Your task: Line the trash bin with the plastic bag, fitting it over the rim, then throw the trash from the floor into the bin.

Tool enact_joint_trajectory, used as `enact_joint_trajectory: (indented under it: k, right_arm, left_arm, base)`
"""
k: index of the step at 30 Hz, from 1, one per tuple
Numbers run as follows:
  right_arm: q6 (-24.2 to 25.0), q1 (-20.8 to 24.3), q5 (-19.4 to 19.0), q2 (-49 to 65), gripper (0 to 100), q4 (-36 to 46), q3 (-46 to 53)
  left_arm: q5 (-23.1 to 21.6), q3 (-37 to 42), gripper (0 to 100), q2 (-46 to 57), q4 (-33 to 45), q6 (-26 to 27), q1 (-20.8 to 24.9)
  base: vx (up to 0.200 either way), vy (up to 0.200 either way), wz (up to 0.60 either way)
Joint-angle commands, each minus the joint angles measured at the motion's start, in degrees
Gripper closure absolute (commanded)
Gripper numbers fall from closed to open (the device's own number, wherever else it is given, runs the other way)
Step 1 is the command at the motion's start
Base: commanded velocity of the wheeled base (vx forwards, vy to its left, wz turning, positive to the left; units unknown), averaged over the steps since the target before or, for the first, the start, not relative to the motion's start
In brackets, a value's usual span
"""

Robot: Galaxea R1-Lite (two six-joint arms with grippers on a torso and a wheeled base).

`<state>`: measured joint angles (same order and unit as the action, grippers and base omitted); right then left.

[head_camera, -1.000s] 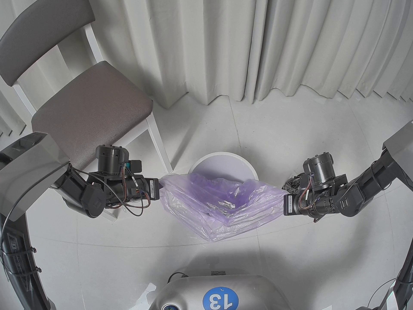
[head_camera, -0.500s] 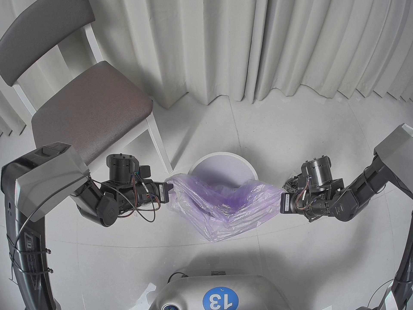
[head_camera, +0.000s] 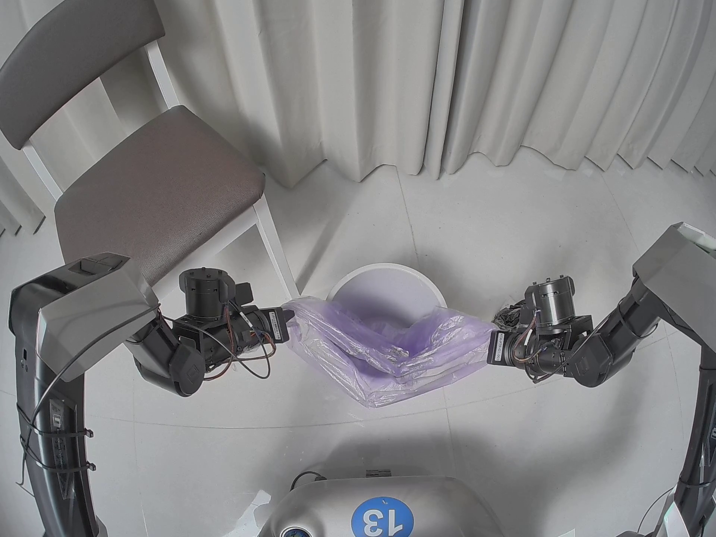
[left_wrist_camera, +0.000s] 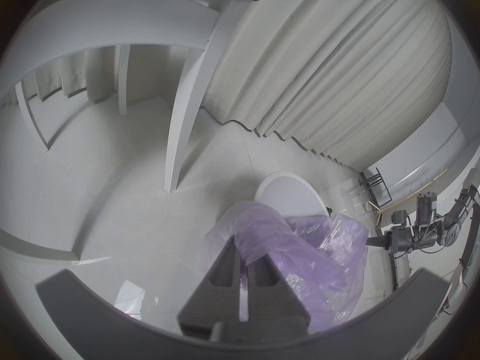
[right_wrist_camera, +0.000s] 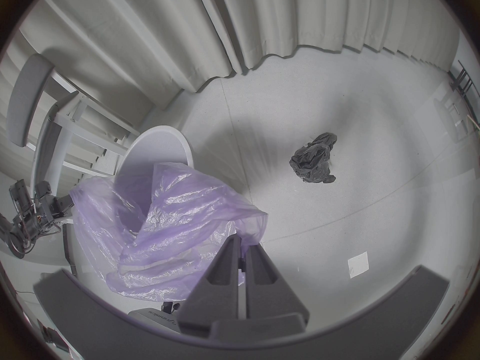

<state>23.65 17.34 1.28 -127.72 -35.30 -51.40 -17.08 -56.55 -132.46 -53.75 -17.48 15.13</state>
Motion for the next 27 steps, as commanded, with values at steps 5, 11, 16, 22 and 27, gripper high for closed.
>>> enact_joint_trajectory:
  k: [5,11,16,22,27]
  right_arm:
    - [-0.01,0.77,0.04,-0.51,100,-0.03,0.42]
    - [-0.45,2.62,0.13,-1.3,100,-0.12,0.42]
    - [-1.41,2.53,0.21,-1.04,0,-0.03,0.42]
    - [-2.56,2.35,0.21,2.74,0,0.06,3.76]
    - [-7.39,3.14,-0.05,12.32,0,-0.03,9.82]
  left_arm:
    - [-0.24,0.74,100,-1.22,-0.39,-0.1,2.36]
    - [0.12,1.09,100,-3.06,-4.44,-0.27,3.77]
    - [0.2,1.09,100,-2.54,-5.14,-2.82,3.15]
    - [0.2,1.27,100,-2.45,-6.54,-3.44,3.15]
    - [0.2,3.03,100,-2.71,-10.32,-3.44,2.54]
  base:
    - [0.0,0.0,0.0]
    - [0.0,0.0,0.0]
    - [0.0,0.0,0.0]
    - [0.0,0.0,0.0]
    - [0.0,0.0,0.0]
